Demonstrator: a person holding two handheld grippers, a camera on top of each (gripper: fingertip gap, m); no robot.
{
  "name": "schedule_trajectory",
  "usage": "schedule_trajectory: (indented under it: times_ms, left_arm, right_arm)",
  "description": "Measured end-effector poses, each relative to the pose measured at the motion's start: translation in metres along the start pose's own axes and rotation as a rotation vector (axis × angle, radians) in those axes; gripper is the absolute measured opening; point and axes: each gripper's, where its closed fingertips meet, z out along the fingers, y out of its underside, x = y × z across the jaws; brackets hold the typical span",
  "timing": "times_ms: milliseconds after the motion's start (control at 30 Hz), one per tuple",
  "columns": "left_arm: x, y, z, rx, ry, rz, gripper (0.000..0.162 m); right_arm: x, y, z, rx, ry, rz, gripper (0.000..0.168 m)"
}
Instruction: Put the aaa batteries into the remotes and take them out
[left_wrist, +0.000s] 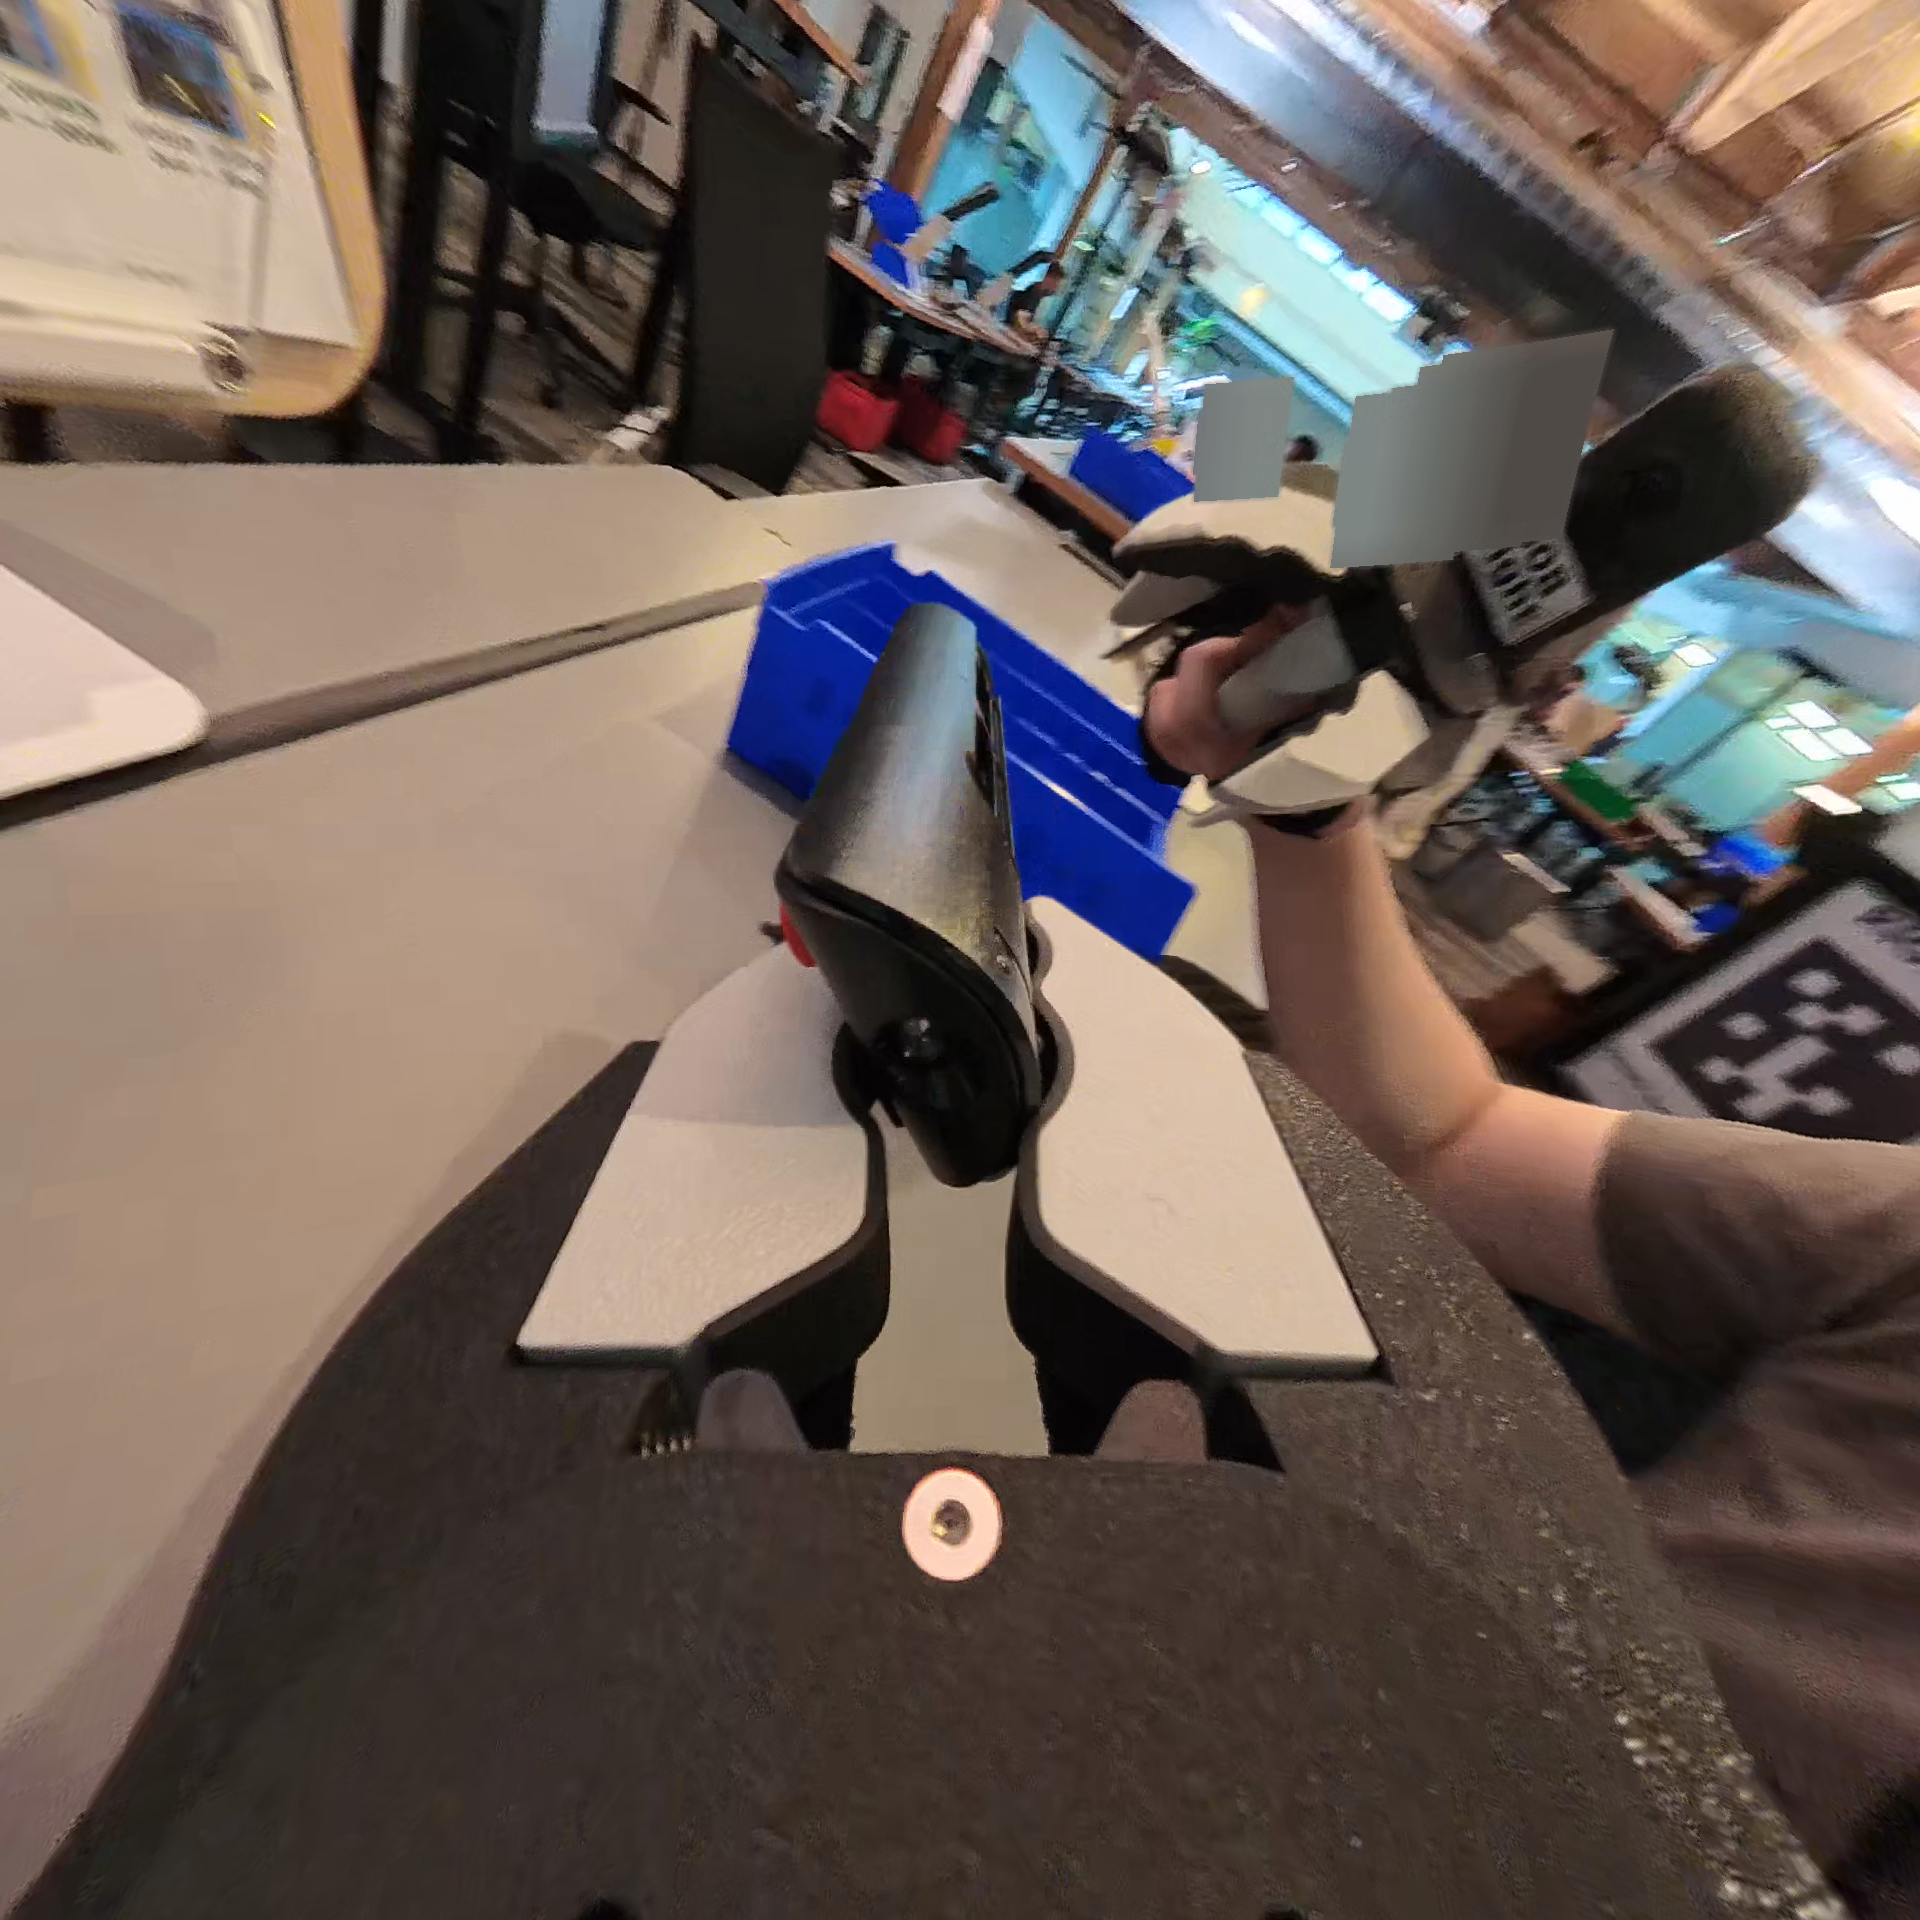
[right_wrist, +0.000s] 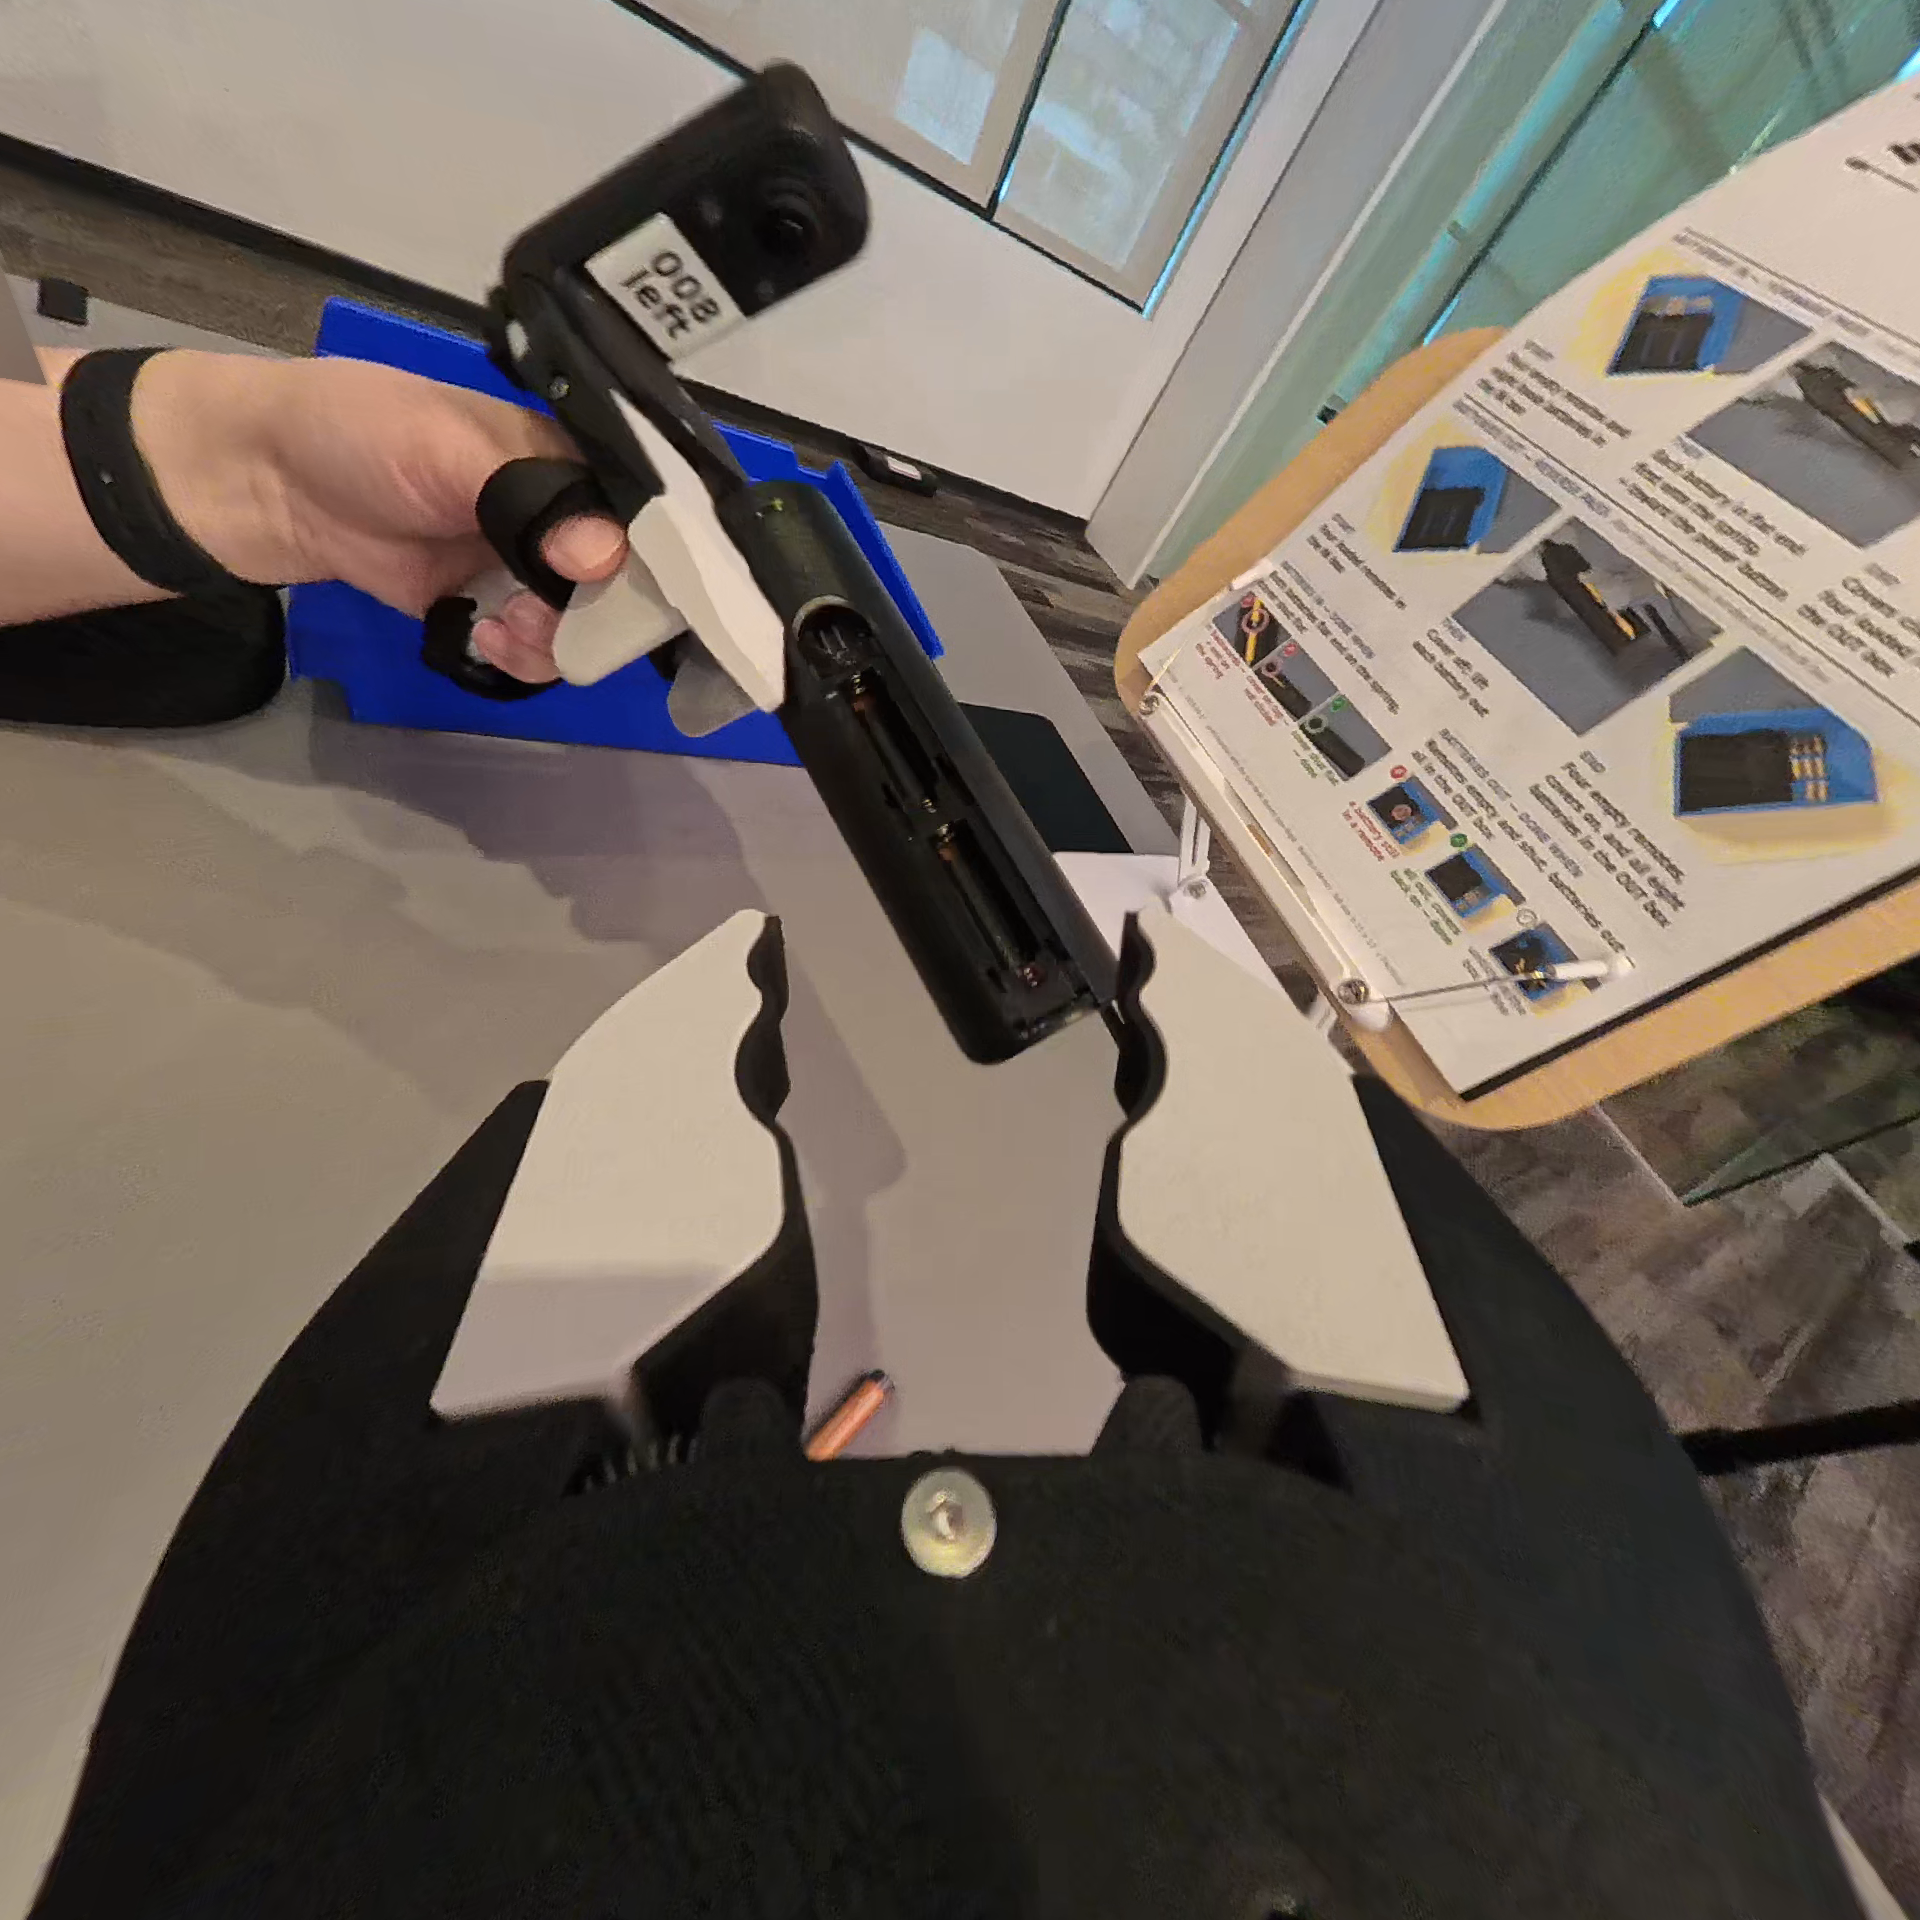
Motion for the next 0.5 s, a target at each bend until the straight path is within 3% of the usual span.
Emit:
schedule_trajectory:
  times_ms: [267,500]
  left_arm:
    - [0.003,0.006,0.015,-0.002,-0.156,0.172,0.022]
    - [0.011,0.007,0.018,-0.011,-0.195,0.252,0.021]
  right_arm:
    - [0.009,0.016,-0.022,-0.062,0.094,0.143,0.063]
    - [0.012,0.027,-0.045,-0.069,0.193,0.316,0.063]
